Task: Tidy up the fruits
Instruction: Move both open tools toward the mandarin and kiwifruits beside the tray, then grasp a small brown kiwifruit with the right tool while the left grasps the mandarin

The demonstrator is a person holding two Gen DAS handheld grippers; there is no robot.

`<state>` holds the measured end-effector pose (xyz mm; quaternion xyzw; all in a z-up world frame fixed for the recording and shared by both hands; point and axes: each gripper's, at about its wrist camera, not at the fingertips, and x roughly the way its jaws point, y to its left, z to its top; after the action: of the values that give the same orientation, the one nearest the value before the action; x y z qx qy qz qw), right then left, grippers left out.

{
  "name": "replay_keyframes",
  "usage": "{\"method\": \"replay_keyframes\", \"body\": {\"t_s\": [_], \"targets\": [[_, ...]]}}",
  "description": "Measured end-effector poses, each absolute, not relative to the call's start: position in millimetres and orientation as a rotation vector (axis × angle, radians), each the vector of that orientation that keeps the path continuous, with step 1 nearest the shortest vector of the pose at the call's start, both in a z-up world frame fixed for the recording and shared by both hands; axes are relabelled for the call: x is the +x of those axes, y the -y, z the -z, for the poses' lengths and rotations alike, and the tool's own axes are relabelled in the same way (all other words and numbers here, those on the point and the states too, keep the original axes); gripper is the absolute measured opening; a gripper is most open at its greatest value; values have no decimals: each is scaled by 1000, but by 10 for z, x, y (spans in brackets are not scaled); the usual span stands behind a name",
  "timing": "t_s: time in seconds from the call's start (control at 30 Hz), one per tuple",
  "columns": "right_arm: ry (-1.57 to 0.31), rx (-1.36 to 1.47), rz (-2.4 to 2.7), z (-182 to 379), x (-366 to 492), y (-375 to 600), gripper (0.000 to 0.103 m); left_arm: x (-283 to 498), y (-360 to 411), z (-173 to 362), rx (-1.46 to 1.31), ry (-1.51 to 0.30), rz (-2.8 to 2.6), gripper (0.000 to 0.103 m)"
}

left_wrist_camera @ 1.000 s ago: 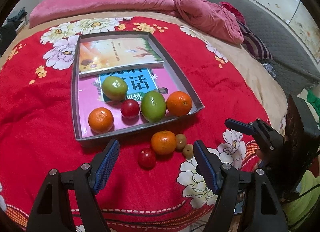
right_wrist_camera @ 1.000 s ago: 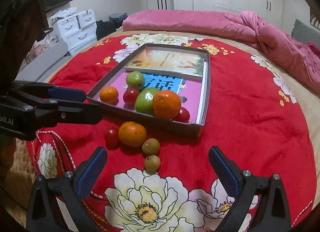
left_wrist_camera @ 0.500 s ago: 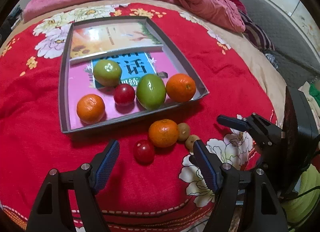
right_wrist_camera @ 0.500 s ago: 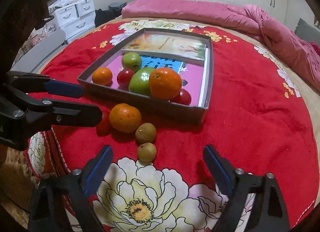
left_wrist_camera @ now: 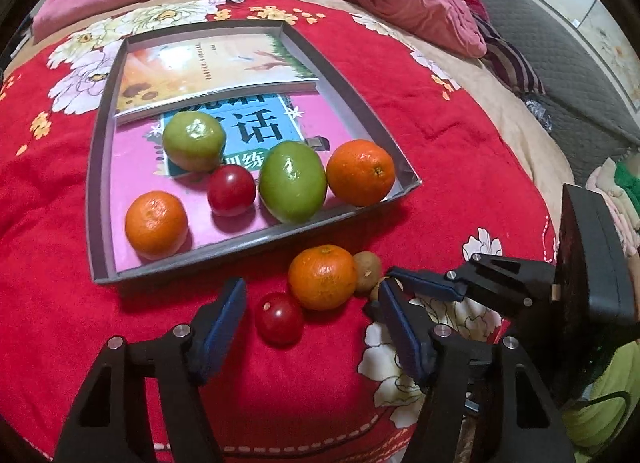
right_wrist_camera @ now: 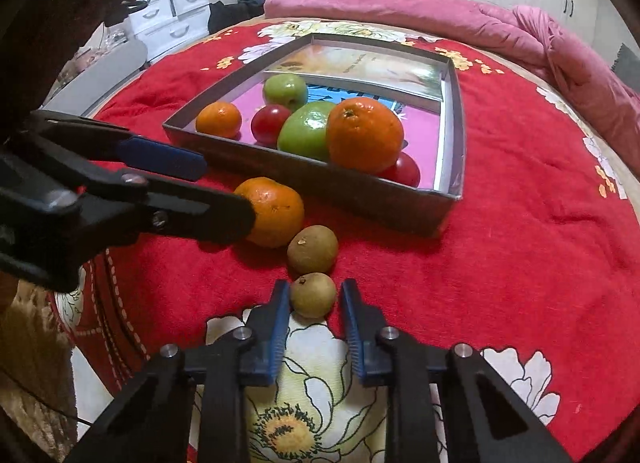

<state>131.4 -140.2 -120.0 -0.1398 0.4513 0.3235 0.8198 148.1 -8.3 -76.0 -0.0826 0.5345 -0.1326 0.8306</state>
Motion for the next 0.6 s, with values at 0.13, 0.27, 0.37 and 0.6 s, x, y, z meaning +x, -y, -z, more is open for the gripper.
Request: {"method": "replay_keyframes", "body": {"t_s": [0.13, 0.27, 0.37, 0.6], "targets": [[-970, -268, -690, 1195, 1345, 1442, 24, 1551, 100, 832, -168, -1155, 299, 62], [-975, -253, -691, 1189, 1358, 1459, 24, 1621, 100, 938, -173, -1178, 309, 61], [-977, -247, -691, 1188, 1360, 1464, 24, 1667, 99, 1001, -203, -1190, 324, 61], [-980, -234, -693, 1178, 1370, 1481, 24, 1750, 132, 1059, -215, -1198, 350, 57]]}}
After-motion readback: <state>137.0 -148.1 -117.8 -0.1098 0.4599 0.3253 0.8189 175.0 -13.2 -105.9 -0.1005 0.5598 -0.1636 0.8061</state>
